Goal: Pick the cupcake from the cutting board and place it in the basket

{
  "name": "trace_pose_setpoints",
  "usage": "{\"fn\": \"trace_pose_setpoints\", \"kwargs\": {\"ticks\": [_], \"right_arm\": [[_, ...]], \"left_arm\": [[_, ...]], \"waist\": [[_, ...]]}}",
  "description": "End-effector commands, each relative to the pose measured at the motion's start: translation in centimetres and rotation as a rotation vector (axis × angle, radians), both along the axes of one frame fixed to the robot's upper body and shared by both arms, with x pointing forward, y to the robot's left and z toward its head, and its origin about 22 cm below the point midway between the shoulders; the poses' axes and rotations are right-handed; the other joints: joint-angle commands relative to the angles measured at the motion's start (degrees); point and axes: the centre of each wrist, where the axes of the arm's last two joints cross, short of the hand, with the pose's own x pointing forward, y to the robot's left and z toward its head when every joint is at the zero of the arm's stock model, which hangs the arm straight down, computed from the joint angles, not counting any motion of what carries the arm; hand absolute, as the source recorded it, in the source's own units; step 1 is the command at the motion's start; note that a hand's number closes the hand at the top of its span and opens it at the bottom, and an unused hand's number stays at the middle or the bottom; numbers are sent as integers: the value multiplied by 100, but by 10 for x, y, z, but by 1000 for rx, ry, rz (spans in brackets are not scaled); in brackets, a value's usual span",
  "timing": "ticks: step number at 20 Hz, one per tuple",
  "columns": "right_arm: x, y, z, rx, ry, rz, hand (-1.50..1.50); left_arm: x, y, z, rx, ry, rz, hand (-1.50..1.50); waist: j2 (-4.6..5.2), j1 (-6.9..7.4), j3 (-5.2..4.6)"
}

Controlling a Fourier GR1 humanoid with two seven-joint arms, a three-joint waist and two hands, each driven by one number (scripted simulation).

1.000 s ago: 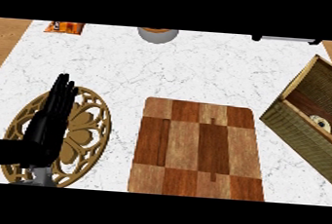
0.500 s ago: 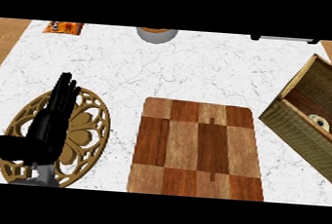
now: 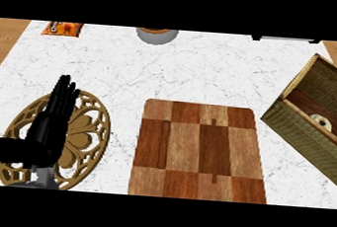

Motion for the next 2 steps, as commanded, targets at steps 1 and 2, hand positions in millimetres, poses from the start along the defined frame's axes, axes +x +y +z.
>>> {"fn": "trace_pose_setpoints", "kwargs": {"ticks": [1,2], "right_arm": [[-29,12,12,43,-103,170,-150],[-29,15,22,31,-116,188,-150]], "left_arm": [[-9,-8,-8,-13,-2,16,0],[-8,-2,-13,-4,6,19,0]], "waist": [[-34,-84,3],[-38,-98,-3]]}}
